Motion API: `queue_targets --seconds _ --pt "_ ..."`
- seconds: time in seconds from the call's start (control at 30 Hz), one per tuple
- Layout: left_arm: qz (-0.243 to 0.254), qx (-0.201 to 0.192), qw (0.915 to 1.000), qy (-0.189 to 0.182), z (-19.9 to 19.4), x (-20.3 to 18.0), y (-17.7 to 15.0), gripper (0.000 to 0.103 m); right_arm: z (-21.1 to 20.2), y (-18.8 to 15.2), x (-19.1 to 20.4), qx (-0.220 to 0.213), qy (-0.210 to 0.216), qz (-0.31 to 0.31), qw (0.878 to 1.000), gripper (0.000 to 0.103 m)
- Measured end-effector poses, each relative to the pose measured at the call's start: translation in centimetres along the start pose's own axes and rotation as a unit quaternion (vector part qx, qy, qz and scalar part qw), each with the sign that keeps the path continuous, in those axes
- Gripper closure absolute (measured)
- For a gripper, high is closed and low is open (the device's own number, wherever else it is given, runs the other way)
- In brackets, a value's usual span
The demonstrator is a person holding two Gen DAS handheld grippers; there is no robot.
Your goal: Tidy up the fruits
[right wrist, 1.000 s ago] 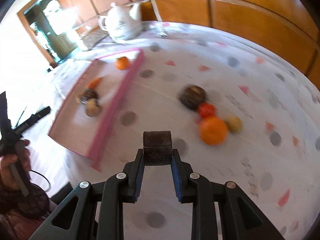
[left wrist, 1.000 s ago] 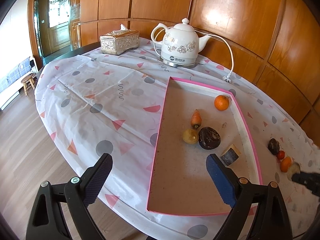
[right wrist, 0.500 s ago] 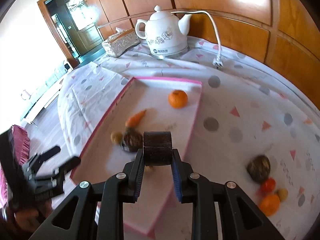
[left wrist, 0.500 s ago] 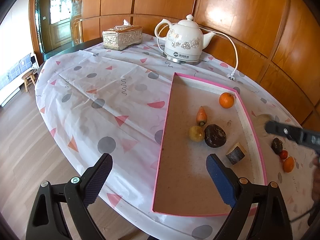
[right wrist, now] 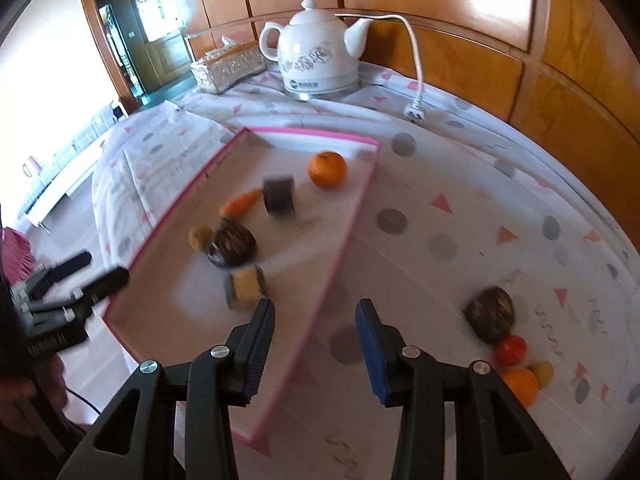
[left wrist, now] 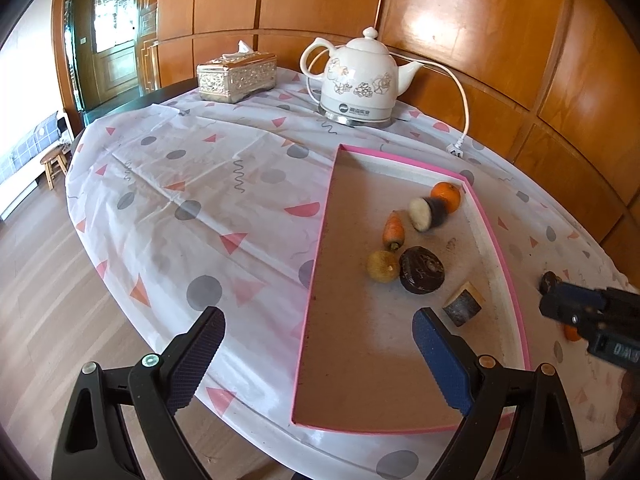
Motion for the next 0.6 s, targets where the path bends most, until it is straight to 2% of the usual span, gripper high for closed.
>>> queue_targets --seconds 0.2,0.6 --pt "0.005 -0.003 1.0 -0.002 -0.3 -0.4 0.1 0.008 -1.3 -2.0 -1.9 0.004 -0.021 0.006 1.0 0.06" --pt "0.02 -0.007 0.9997 -0.012 -0.9 -1.7 0.2 0.008 -3.9 -4.6 -6.4 0.002 -0.07 0.058 0.996 0.059"
Point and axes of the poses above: each gripper's, at about its wrist camera, not at the fingertips, and z roughly the way its jaws point, x to its left, y to its top, the point moved 2 cm from there along z, roughly the way its jaws point, and after that the axes turned 14 degrees about -x, right-handed, at the moved point
